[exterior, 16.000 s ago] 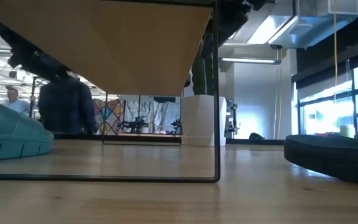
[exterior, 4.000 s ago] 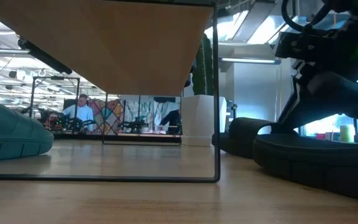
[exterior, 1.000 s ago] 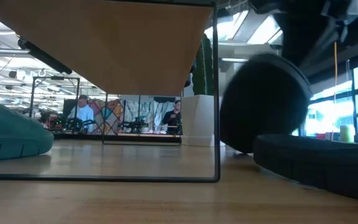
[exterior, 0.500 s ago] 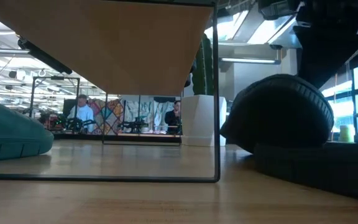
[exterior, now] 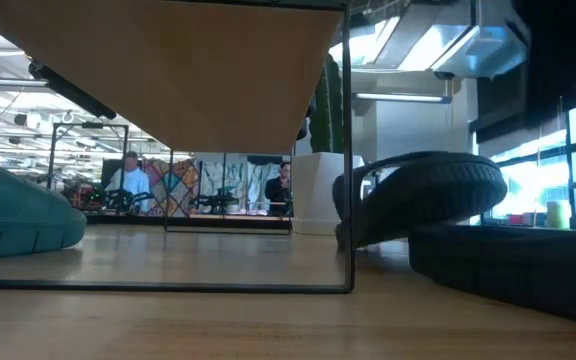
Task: Pick and place slides into the shelf
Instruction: Put the black slides under the shelf
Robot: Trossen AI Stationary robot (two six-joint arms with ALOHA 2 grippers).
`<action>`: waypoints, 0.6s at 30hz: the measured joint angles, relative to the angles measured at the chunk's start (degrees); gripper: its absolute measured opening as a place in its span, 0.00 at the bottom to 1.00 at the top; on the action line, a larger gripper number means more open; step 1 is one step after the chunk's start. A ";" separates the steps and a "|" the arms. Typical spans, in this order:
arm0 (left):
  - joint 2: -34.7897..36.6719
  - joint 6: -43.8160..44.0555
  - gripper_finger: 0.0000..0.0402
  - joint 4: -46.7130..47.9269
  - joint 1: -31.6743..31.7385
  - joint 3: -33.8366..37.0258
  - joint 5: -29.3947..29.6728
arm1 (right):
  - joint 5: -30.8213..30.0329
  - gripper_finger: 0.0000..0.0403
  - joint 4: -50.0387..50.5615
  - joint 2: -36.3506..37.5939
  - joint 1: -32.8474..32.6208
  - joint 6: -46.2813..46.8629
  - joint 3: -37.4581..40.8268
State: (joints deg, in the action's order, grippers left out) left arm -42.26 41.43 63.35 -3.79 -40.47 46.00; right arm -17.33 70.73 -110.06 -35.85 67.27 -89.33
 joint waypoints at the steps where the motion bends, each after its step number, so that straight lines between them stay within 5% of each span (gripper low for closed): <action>1: 0.01 0.00 0.56 0.00 0.00 0.00 0.00 | -1.52 0.06 2.62 0.00 0.26 0.91 -1.80; 5: 0.02 0.00 0.56 0.00 0.02 0.00 0.00 | -3.04 0.07 10.99 1.81 1.71 2.88 -9.16; 10: 0.00 0.00 0.56 0.00 0.02 0.00 0.00 | -2.45 0.07 10.12 8.05 3.69 -0.37 -14.01; 18: 0.00 0.00 0.56 0.02 -0.01 0.00 -0.02 | -1.15 0.07 11.59 21.26 11.62 -3.04 -7.36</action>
State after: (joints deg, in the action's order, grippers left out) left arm -42.26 41.43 63.37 -3.79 -40.47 45.98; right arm -18.48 82.32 -88.80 -24.23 64.23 -96.70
